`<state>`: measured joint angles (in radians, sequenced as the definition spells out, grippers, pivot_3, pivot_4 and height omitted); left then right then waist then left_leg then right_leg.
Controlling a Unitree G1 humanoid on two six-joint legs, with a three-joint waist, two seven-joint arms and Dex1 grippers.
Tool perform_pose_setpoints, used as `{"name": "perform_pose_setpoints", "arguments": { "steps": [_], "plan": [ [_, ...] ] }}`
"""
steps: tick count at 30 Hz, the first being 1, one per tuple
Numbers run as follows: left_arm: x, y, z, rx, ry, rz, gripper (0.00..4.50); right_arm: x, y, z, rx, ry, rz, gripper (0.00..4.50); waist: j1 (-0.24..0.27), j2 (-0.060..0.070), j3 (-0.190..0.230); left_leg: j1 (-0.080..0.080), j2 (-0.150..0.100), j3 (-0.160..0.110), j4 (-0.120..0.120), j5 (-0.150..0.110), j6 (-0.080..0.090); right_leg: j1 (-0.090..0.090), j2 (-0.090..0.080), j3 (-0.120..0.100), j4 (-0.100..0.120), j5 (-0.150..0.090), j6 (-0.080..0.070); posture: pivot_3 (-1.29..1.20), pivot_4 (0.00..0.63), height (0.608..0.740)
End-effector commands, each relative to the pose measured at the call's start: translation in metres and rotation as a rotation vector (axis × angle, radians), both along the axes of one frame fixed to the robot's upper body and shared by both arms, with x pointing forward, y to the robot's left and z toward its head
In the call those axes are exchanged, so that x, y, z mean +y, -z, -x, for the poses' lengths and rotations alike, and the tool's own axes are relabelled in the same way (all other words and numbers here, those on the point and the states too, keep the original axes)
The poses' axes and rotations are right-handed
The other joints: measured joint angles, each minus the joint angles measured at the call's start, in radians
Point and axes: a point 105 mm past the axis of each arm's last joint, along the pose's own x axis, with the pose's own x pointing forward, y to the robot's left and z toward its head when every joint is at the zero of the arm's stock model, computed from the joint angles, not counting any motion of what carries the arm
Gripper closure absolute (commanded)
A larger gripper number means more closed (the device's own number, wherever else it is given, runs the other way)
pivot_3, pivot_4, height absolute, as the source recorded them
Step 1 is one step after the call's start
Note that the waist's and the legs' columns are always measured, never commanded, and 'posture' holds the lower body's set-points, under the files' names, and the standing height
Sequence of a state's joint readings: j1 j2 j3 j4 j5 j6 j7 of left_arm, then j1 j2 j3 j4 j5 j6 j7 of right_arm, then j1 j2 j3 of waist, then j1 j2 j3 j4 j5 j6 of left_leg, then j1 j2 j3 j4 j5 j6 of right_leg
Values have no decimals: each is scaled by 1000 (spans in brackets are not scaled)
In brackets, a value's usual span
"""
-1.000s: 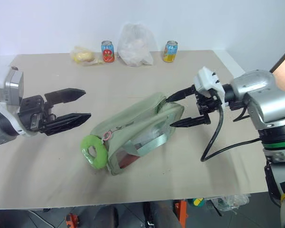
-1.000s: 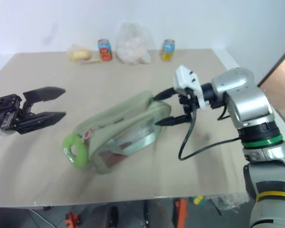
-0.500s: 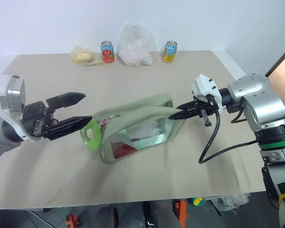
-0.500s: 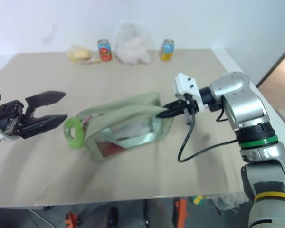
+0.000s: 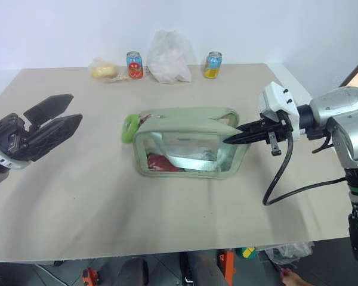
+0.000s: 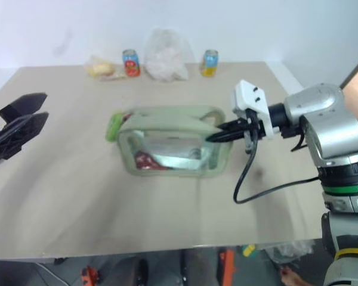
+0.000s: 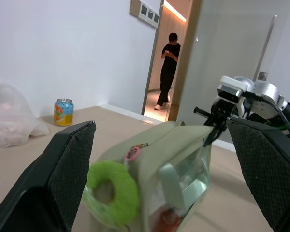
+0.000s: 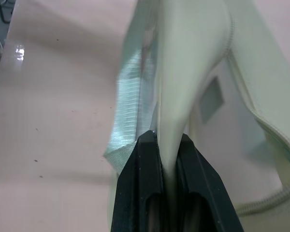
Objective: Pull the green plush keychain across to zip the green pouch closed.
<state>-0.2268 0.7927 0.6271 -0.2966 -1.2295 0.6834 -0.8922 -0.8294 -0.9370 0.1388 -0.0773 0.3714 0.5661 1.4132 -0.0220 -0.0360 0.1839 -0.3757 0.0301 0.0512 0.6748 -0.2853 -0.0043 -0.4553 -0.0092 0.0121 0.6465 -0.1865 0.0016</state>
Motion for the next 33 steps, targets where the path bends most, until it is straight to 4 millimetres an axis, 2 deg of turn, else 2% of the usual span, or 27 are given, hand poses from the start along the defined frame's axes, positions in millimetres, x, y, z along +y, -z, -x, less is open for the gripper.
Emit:
{"name": "perform_pose_setpoints", "arguments": {
  "steps": [1, 6, 9, 11, 12, 13, 18, 23, 26, 33],
  "plan": [
    [-1, -3, 5, -26, -4, 1, 0, 6, -1, 12, -27, -6, -26, 4478, 0, 0, 0, 0, 0, 0, 0, 0, 0, 0, 0, 0, 0, 0, 0, 0, 150, 740],
    [-1, 0, 1, -9, -10, 1, 0, 11, 11, 7, -38, 15, -40, 4478, -3, 0, 0, 2, 1, 0, 0, 1, -2, 0, 3, 1, 0, 0, 4, 0, 150, 740],
    [6, 15, -8, 61, -41, -21, 0, 12, 8, -2, -55, 37, -68, 4478, -5, -1, 0, 4, 2, 1, 0, 4, -4, 2, 6, 1, 1, 2, 3, 0, 150, 740],
    [14, 32, -19, 149, -78, -33, 0, 12, 7, -6, -68, 45, -77, 3733, -5, -1, 0, 6, 2, 0, 0, 4, -4, 3, 7, 1, 1, 4, 2, 0, 150, 740],
    [18, 42, -25, 201, -103, -30, 0, 12, 7, -6, -70, 43, -78, 3565, -5, -1, 0, 6, 2, 0, 0, 5, -4, 3, 8, 1, 1, 4, 1, 0, 150, 740],
    [22, 50, -32, 247, -122, -23, 0, 13, 8, -7, -71, 41, -78, 3171, -5, -1, 0, 6, 1, 0, 0, 5, -3, 3, 10, 2, 1, 5, 0, 0, 150, 740],
    [24, 77, -58, 401, -163, 31, 0, 13, 13, -5, -64, 27, -65, 3171, -1, -1, 0, 6, 3, 0, 0, 6, -3, 2, 11, 1, 1, 6, -1, 0, 150, 740],
    [2, 74, -69, 428, -82, 129, 0, 13, 14, -3, -63, 23, -65, 3171, 1, -2, -1, 3, 2, 0, 0, 6, -3, 1, 8, 2, 0, 6, -1, 0, 150, 740],
    [-14, 66, -68, 407, -15, 145, 0, 10, 12, -2, -66, 28, -63, 3171, 1, -2, -1, 2, 1, -1, 0, 6, -2, 1, 6, 3, 0, 7, -1, 0, 150, 740],
    [-14, 47, -55, 349, 49, 96, 0, 2, 12, 4, -58, 29, -55, 3171, 0, -2, 0, 2, 0, -1, 0, 6, -2, 1, 6, 4, 0, 6, 1, 0, 150, 740]
  ]
}}
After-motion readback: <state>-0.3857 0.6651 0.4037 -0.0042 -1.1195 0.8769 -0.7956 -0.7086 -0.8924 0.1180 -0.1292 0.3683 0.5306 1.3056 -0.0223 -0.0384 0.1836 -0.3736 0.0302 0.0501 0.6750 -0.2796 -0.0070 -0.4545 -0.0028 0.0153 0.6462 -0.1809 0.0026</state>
